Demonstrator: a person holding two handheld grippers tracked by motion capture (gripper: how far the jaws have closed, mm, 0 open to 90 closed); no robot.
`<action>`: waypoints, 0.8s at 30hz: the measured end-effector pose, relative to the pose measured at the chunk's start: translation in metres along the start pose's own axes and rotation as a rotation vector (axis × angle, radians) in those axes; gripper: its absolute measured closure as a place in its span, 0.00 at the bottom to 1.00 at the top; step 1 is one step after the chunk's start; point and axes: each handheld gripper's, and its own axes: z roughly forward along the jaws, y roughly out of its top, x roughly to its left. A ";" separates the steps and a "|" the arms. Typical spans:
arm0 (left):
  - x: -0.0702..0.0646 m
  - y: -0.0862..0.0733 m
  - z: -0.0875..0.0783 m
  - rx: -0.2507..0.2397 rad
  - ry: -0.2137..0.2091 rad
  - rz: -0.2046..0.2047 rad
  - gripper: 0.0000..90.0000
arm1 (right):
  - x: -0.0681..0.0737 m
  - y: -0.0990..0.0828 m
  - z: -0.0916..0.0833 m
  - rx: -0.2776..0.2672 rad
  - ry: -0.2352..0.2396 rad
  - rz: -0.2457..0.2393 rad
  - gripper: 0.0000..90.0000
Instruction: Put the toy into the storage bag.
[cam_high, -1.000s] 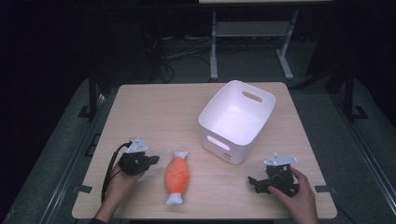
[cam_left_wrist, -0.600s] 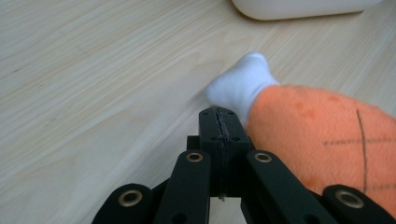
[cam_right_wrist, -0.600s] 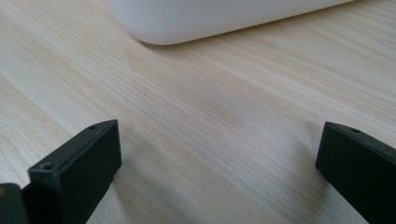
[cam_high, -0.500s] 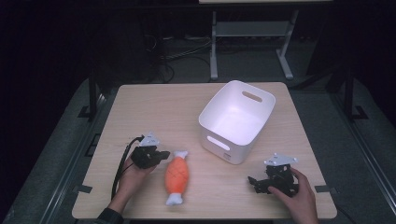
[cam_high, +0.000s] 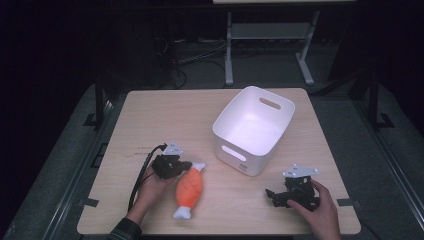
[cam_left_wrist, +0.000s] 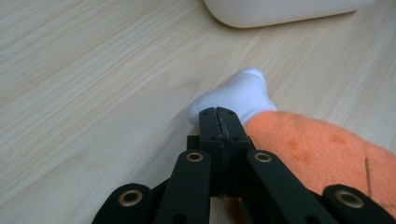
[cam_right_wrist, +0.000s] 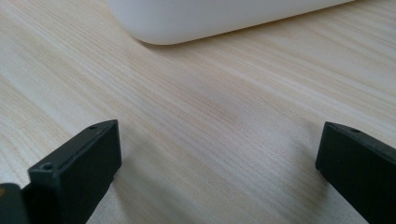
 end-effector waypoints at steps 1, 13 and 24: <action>-0.001 0.001 0.001 -0.001 -0.001 0.003 0.99 | 0.000 0.000 0.000 0.000 0.000 0.000 0.00; -0.008 0.009 0.009 0.002 -0.030 0.023 1.00 | 0.000 0.000 0.000 0.000 0.000 0.000 0.00; -0.019 0.021 0.016 0.018 -0.070 0.065 1.00 | 0.000 0.000 0.000 0.000 0.000 0.000 0.00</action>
